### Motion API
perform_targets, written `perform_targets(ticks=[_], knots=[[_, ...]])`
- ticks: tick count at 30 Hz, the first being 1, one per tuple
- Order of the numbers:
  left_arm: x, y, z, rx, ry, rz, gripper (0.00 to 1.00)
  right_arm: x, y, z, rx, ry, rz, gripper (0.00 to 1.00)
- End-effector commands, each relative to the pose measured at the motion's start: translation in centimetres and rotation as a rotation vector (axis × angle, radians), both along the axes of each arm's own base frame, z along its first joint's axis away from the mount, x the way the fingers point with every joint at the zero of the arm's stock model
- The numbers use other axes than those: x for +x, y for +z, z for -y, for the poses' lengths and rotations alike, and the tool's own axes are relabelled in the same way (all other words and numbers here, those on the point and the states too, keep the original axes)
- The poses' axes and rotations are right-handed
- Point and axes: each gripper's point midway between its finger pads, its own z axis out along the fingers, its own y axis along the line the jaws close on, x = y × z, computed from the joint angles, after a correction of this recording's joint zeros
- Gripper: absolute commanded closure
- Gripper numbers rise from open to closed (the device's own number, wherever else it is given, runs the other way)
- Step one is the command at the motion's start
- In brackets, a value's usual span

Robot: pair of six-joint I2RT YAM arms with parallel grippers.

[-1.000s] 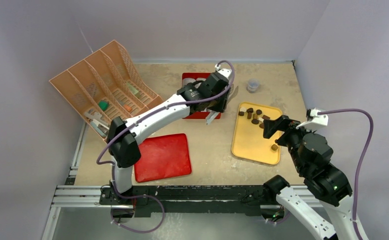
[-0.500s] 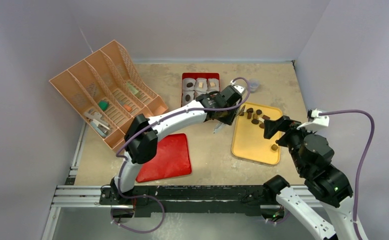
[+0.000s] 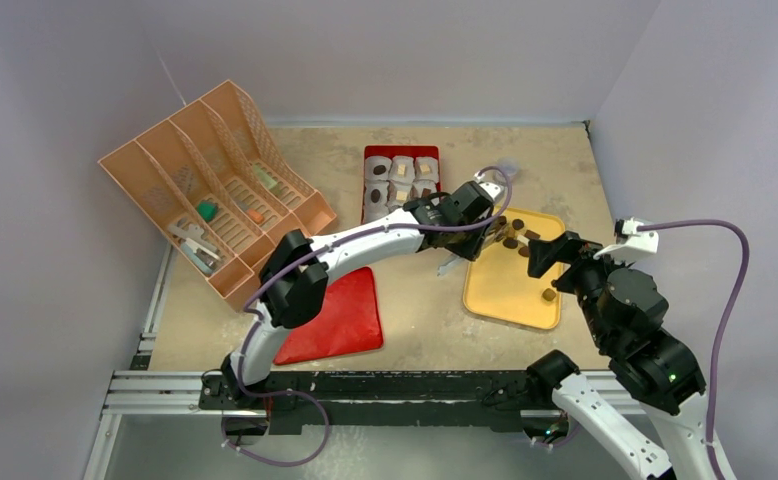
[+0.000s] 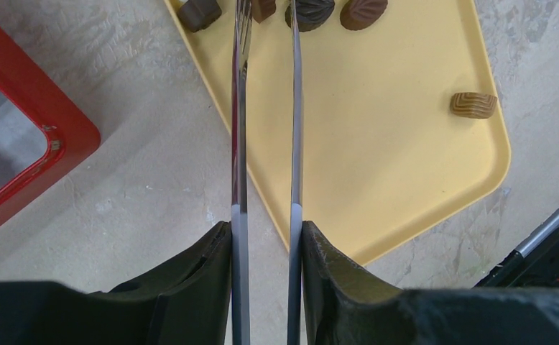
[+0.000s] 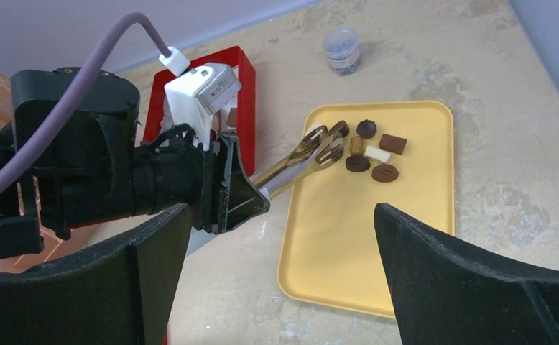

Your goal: Pack the chocolate

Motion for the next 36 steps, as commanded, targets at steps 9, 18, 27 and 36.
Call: perform_targets(ticks=[9,18,27,36], knots=[[1.3,0.7,2.7,-0.094,0.007,0.030,0.65,0.1,1.6,0.8,-0.007,-0.037,0.049,0.01],[1.2,1.8,2.2,-0.101,0.018,0.040,0.80,0.2,1.4,0.8,-0.006,-0.036,0.044,0.01],[0.5,3.8,0.6,-0.121,0.059,0.050,0.83,0.4,1.1,0.5,-0.004,-0.030,0.037,0.01],[-0.4,5.0,-0.6,-0.149,0.082,0.039,0.85,0.5,0.8,0.1,0.009,-0.019,0.027,0.01]])
